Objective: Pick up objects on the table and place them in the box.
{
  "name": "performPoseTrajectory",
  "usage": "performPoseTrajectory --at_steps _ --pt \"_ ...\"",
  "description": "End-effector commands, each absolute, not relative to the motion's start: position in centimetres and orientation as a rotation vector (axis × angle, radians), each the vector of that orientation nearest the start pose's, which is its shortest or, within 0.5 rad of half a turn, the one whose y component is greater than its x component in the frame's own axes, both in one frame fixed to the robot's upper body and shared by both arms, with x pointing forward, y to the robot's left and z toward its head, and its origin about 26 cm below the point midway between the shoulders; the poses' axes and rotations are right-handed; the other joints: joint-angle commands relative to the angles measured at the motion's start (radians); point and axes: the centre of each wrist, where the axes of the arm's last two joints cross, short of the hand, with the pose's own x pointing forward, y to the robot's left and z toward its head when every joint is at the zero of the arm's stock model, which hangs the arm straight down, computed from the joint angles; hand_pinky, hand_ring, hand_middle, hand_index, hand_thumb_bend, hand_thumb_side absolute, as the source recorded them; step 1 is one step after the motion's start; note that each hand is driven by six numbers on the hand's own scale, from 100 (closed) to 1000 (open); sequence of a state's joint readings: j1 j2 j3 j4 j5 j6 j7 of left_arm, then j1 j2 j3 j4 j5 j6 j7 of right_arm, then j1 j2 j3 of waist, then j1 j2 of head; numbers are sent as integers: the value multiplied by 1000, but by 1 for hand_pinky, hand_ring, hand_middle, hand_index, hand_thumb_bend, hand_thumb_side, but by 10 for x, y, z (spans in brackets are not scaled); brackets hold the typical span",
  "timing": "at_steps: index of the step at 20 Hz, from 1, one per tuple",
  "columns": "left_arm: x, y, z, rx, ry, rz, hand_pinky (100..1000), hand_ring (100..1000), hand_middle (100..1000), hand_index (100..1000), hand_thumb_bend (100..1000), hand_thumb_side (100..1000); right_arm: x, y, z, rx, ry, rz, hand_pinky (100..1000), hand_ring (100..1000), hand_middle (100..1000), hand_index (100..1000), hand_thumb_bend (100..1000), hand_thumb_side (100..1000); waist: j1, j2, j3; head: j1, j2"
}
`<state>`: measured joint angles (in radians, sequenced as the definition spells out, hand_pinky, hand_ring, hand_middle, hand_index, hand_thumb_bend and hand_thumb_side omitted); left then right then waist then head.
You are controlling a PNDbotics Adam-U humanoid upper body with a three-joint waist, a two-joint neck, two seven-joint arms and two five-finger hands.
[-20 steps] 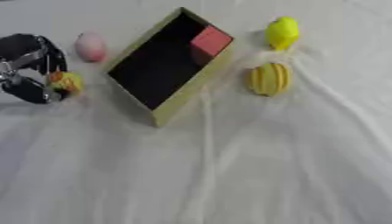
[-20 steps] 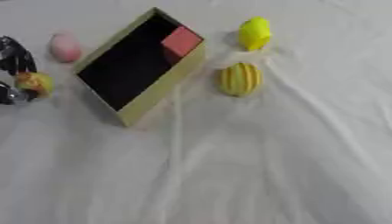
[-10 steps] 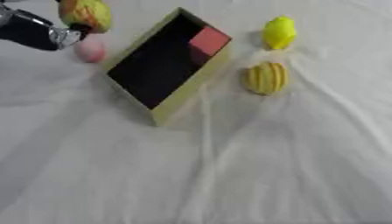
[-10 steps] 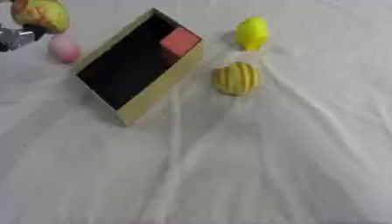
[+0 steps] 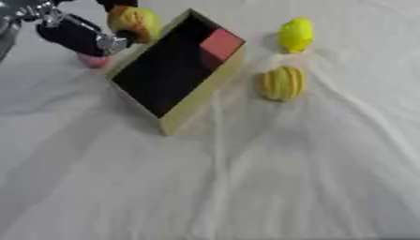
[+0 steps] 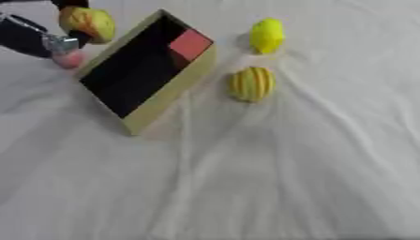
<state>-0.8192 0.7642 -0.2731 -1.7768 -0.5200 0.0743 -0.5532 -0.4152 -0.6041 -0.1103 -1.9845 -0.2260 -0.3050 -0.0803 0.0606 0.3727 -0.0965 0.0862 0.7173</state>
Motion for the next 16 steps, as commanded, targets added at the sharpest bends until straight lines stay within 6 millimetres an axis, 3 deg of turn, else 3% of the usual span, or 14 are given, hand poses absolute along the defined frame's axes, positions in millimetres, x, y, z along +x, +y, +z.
performPoseTrajectory --at_steps 1,10,13,16 --pt "360 240 324 869 -1713 -1643 544 485 463 572 202 100 296 -312 285 240 3461 -557 891 824 665 859 100 690 -4 -24 -2 3 2" --pt "388 230 300 813 -1646 -1697 579 520 502 627 301 100 297 -310 285 222 3469 -558 893 825 664 859 100 690 -2 -21 -8 3 2" --pt "394 229 298 833 -1649 -1697 669 612 596 793 446 100 297 -310 284 218 3472 -562 893 825 663 859 100 690 -3 -21 -9 4 2" --pt "397 230 297 876 -1644 -1691 735 695 683 875 519 140 297 -310 283 220 3476 -561 894 826 663 859 100 690 -2 -21 -9 3 2"
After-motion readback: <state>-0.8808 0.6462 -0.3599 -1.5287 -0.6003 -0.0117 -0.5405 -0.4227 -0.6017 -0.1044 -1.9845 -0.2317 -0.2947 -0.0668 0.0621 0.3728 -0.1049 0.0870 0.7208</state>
